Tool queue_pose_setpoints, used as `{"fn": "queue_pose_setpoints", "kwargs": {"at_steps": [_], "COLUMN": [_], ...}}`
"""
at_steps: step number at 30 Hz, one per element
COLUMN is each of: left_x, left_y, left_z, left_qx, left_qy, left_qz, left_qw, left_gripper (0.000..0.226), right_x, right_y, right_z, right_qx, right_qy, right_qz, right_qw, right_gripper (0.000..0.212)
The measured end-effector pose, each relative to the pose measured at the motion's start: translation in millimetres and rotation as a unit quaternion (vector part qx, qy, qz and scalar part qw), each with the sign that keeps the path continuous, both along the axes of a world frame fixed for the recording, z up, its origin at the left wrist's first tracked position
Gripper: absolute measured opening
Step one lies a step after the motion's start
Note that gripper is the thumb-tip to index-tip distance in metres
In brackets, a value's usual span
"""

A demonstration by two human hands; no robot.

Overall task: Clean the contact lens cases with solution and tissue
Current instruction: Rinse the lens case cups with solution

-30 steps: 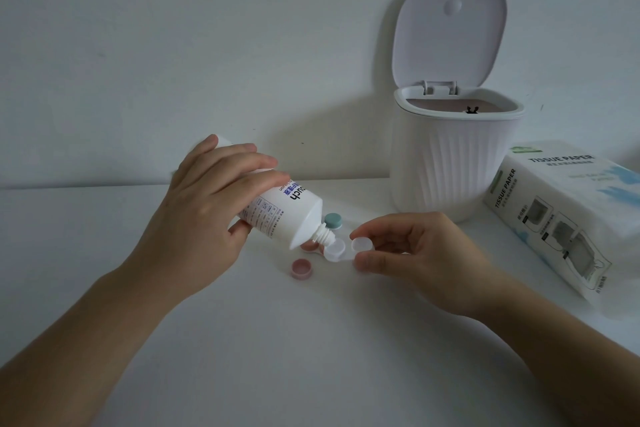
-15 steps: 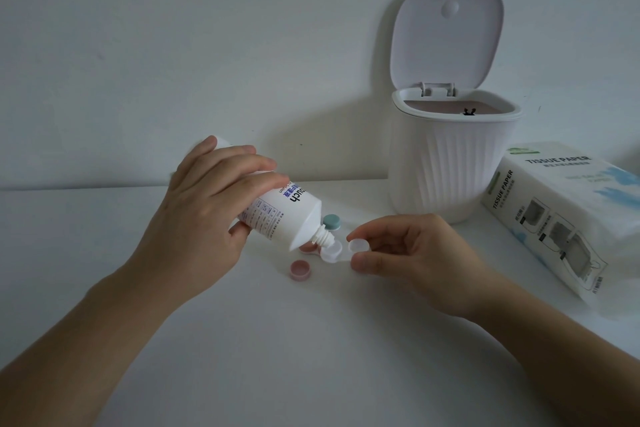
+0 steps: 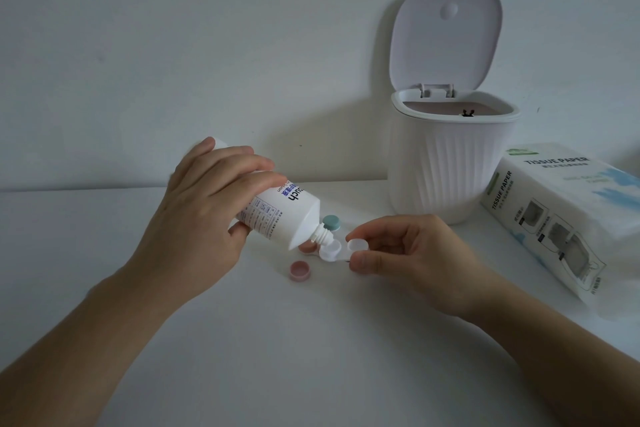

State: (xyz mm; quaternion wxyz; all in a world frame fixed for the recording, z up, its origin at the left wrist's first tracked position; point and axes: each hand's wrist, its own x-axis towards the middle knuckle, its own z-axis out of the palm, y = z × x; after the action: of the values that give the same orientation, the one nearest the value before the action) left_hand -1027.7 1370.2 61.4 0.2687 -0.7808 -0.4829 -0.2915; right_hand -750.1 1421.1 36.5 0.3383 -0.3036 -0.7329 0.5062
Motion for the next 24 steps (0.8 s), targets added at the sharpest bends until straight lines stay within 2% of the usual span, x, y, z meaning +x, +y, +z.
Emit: {"fn": "queue_pose_setpoints", "kwargs": {"at_steps": [24], "left_x": [2.0], "left_y": [1.0], "left_z": [-1.5], "left_qx": [0.005], "left_qy": [-0.013], "left_qz": [-0.006], "left_qw": [1.0], "left_gripper": [0.073], "right_x": [0.3], "right_y": [0.1], "right_z": [0.1], "right_qx": [-0.006], "right_qy": [0.001], "right_qz": [-0.004], "right_qw": [1.0], "right_gripper": [0.019]}}
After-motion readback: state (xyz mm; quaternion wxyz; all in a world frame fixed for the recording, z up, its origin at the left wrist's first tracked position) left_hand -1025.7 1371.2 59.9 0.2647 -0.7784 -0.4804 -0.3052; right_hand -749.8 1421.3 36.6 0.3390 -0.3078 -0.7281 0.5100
